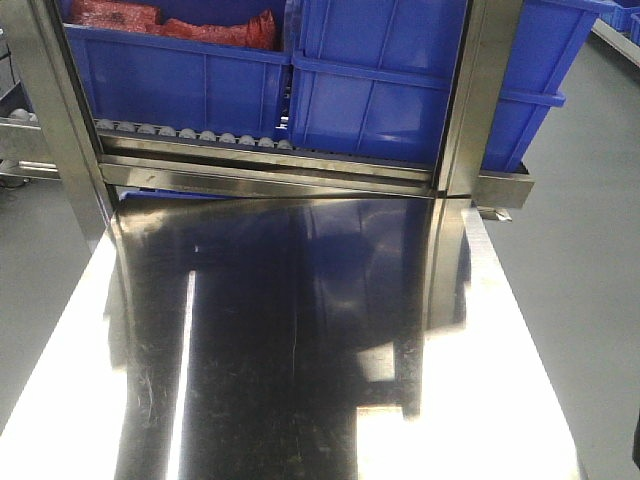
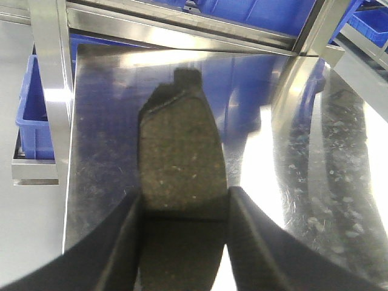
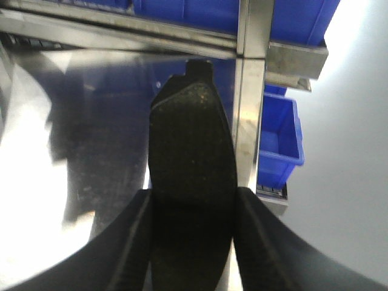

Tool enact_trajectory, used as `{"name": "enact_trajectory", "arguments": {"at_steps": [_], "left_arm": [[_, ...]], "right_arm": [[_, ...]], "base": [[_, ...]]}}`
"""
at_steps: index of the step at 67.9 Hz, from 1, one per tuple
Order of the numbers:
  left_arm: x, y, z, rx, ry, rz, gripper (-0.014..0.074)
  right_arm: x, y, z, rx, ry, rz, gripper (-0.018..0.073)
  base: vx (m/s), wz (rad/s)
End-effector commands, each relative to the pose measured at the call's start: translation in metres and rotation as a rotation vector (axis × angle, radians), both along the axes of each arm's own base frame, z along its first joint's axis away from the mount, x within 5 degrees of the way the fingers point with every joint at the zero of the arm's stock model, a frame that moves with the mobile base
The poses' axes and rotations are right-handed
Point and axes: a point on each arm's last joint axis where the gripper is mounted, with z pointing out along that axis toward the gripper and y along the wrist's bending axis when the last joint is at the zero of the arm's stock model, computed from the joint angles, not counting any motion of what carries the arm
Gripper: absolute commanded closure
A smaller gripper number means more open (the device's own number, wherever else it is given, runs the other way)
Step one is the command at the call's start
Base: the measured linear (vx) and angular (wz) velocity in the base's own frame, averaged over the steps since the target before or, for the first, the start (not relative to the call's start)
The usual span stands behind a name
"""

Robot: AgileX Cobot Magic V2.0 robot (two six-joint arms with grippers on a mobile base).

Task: Move and align brake pads A on conveyor
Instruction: 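Lift the brake pad with the right gripper off the table, then turn the base away from the steel table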

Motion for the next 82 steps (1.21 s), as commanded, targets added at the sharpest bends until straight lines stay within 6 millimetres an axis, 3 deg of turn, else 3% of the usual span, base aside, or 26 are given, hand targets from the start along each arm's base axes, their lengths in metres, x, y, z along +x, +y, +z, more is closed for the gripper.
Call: {"name": "enact_trajectory", "arguments": {"at_steps": [1, 58, 82], "left_arm": [[0.0024, -0.0011, 0.0142, -0.028, -0.096, -0.008, 0.0603], [0.0025, -0.0011, 0.0143, -0.027, -0.098, -0.008, 0.0603], [0.0025, -0.0011, 0.0143, -0.027, -0.098, -0.008, 0.0603]], "right_arm": [[-0.0020, -0.0005, 0.0189, 0.032, -0.178, -0.001, 0.0564], [-0.0037, -0.0009, 0.0204, 0.037, -0.201, -0.001, 0.0564], [-0.0037, -0.0009, 0.0204, 0.037, -0.201, -0.001, 0.0564]], "base": [[0.00, 0.00], [0.00, 0.02], [-0.07, 0.56]]}}
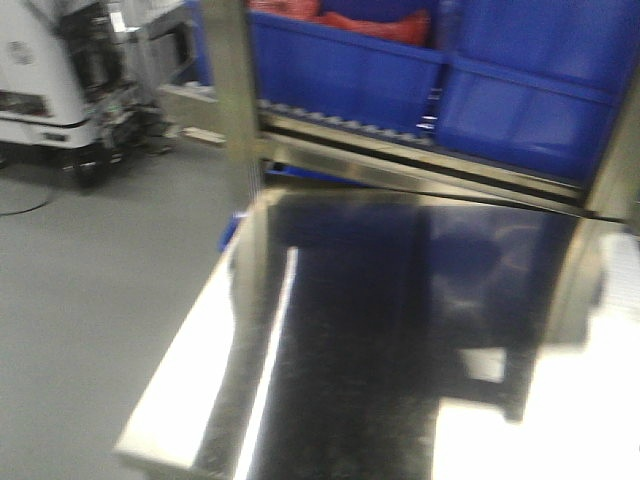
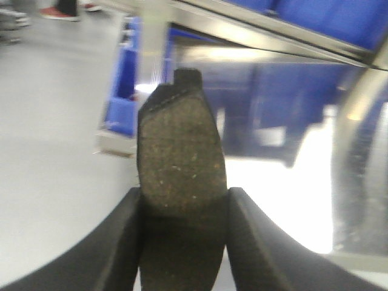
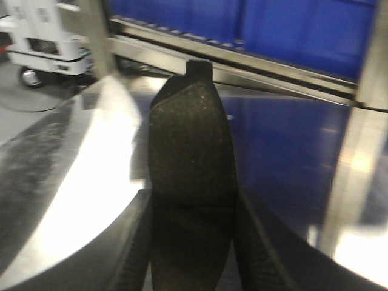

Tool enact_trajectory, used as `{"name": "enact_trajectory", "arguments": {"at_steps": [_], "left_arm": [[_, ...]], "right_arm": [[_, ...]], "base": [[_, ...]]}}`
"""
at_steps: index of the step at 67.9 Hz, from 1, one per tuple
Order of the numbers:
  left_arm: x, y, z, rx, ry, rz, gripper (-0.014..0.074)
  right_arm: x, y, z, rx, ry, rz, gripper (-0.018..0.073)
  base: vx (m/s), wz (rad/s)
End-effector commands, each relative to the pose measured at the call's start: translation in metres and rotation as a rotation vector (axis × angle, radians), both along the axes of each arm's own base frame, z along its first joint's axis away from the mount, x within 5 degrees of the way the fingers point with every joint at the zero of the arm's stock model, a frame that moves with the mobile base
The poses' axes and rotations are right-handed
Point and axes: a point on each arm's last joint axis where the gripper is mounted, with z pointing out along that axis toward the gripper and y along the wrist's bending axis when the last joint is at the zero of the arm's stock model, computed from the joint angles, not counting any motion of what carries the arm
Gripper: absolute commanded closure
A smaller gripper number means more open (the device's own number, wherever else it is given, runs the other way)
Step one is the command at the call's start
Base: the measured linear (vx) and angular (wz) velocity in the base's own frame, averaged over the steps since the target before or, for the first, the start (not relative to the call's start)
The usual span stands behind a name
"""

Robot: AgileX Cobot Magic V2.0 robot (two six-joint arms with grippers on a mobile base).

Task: Move and align brake pads A on conveyor
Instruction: 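Turn the base away from the steel table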

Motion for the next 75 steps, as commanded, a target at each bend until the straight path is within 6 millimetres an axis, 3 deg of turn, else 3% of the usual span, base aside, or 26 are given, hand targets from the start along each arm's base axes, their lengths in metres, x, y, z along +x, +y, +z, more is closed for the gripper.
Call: {"name": "enact_trajectory", "arguments": {"at_steps": [1, 75], "left_arm": [[0.0024, -0.0011, 0.0142, -0.029, -0.096, -0.008, 0.0603], [0.0024, -0.0011, 0.0142, -0.029, -0.096, -0.008, 0.0603]], "right_arm": [[0.0017, 0.0000, 0.0182, 0.017, -0.123, -0.002, 0.0564], [0.0017, 0.0000, 0.0182, 0.017, -0.123, -0.002, 0.0564]], "base": [[-0.11, 0.81], [-0.15, 0.73]]}}
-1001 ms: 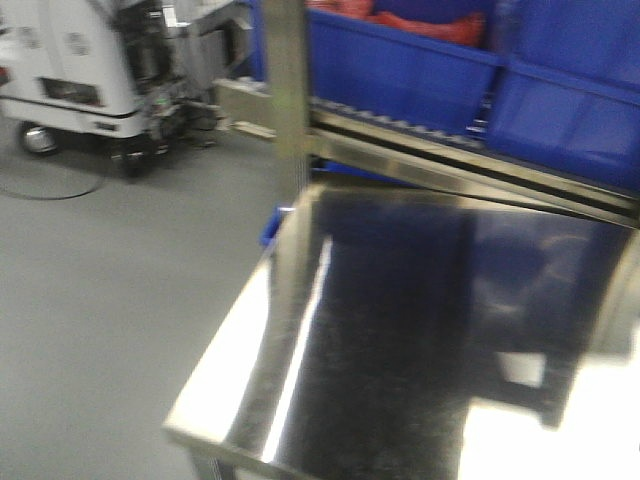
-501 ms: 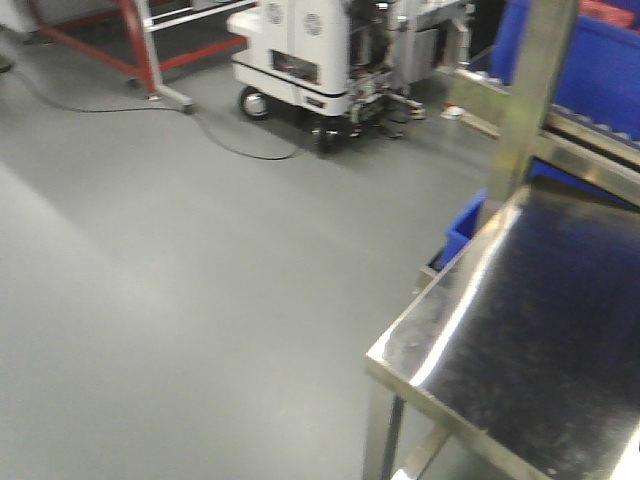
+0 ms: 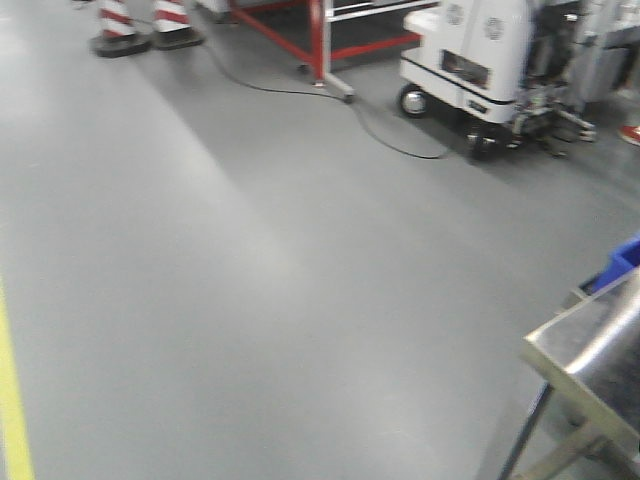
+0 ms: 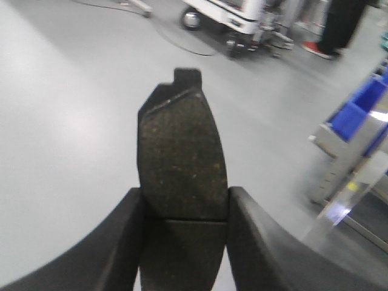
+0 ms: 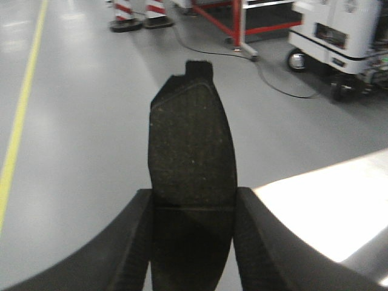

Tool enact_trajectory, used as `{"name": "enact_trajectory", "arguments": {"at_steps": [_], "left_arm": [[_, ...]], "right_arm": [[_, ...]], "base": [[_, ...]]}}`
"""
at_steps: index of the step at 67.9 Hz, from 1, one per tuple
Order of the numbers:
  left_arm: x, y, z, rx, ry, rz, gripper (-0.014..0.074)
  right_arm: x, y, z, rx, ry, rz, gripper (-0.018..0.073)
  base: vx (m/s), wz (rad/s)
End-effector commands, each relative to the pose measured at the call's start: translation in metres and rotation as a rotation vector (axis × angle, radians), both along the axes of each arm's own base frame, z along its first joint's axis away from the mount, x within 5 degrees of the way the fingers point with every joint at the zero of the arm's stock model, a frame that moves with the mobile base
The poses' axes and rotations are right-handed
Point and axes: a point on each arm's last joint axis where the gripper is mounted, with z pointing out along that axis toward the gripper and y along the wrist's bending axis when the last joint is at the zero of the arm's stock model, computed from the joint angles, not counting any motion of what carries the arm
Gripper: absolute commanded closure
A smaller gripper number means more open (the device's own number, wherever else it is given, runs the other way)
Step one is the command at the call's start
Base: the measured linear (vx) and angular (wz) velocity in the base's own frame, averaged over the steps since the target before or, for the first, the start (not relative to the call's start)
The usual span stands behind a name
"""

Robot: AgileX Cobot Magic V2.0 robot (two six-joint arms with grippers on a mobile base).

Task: Move and align brake pads A on conveyor
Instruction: 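Turn the base away from the steel table, then drive along the yellow floor line past the red-white cones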

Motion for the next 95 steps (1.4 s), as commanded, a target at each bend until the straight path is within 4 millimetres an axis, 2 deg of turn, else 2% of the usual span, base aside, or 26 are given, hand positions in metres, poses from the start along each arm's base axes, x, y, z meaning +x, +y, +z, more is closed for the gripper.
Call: {"name": "enact_trajectory", "arguments": {"at_steps": [1, 57, 95], "left_arm": [[0.0024, -0.0013, 0.0143, -0.031, -0.096, -0.009, 0.0603], [0.0023, -0.0014, 0.0143, -0.032, -0.096, -0.010, 0.0603], [0.0022, -0.0018, 0.0142, -0.038, -0.093, -0.013, 0.0603]], "right_arm": [[0.0017, 0.0000, 0.0182, 0.017, -0.123, -0.002, 0.0564], [0.0017, 0.0000, 0.0182, 0.017, -0.123, -0.002, 0.0564], [0.0017, 0.0000, 0.0182, 0.017, -0.123, -0.002, 0.0564]], "base": [[-0.17, 0.68], [-0.10, 0.62], [0.14, 0.14]]}}
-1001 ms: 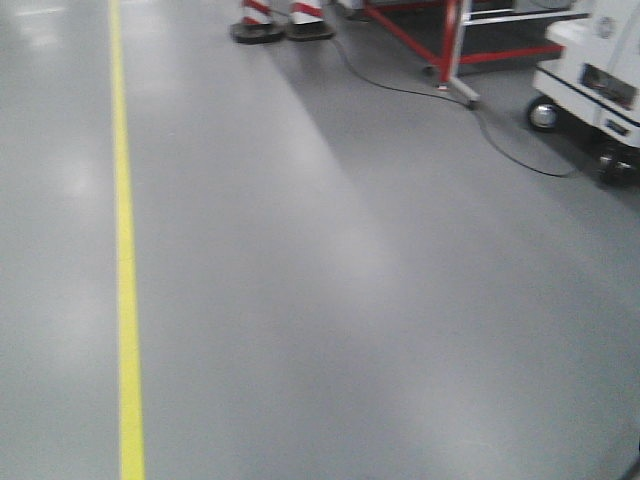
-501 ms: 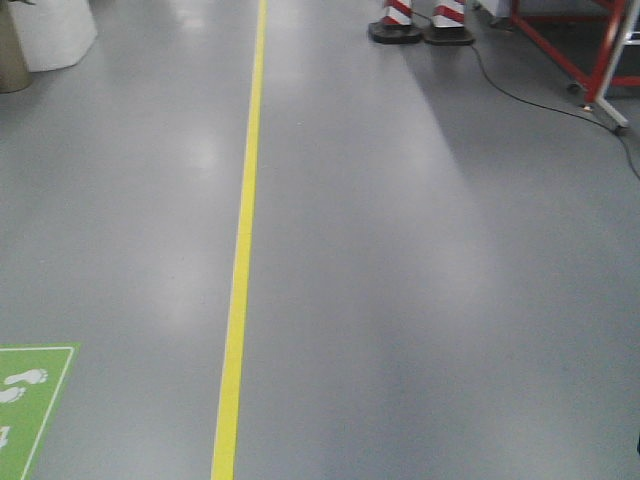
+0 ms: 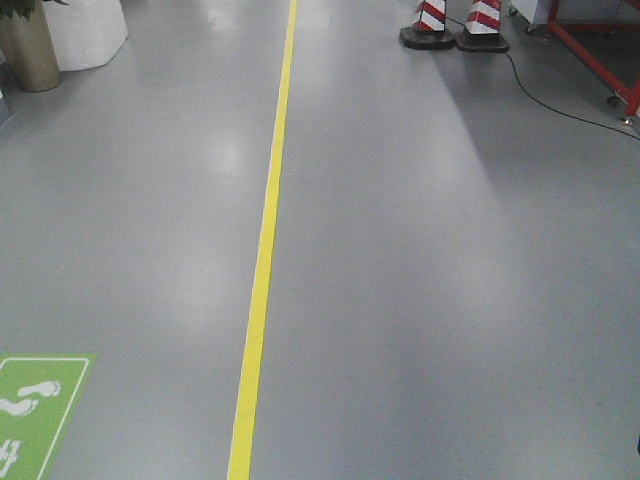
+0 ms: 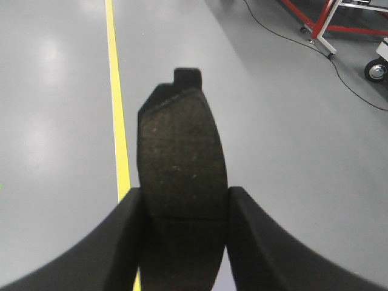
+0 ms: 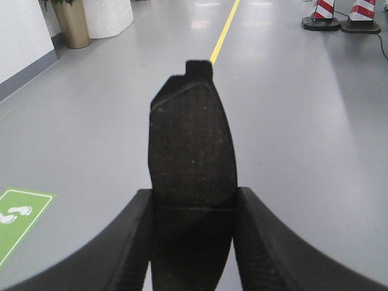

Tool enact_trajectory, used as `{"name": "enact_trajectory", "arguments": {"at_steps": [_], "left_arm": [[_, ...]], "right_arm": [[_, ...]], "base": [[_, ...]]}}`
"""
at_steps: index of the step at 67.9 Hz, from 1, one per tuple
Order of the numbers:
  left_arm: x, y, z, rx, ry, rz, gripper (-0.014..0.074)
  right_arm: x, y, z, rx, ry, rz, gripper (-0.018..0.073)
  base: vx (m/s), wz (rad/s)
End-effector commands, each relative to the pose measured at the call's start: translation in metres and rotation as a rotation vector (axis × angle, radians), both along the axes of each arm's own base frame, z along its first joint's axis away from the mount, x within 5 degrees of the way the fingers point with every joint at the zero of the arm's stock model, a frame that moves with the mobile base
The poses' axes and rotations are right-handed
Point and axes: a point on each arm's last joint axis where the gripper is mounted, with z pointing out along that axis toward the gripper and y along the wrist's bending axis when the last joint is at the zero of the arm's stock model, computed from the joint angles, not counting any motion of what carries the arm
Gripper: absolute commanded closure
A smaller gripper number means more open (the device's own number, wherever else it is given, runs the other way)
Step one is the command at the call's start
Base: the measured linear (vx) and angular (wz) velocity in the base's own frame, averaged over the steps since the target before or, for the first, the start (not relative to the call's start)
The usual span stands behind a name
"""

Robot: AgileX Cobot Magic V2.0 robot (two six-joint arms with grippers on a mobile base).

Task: Move and align brake pads A on conveyor
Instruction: 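Drive along the yellow floor line past the red-white cones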

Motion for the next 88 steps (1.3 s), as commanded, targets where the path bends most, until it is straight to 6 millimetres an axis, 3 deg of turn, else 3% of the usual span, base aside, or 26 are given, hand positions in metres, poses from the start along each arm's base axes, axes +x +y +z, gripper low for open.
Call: {"name": "enact_trajectory", "arguments": {"at_steps": [1, 43, 88], "left_arm": [[0.0034, -0.0020, 0.0147, -0.035, -0.096, -0.011, 0.0603], [0.0034, -0.0020, 0.0147, -0.034, -0.096, -0.011, 0.0603], [0.0034, -0.0020, 0.0147, -0.034, -0.096, -0.011, 0.0603]], "right_arm": [[0.0018, -0.0001, 0.0182, 0.013, -0.123, -0.003, 0.0564], [0.0018, -0.0001, 0.0182, 0.013, -0.123, -0.003, 0.0564], [0.0020, -0.0001, 0.0172, 0.013, -0.120, -0.003, 0.0564]], "base": [[0.30, -0.02], [0.46, -0.09], [0.66, 0.08]]}}
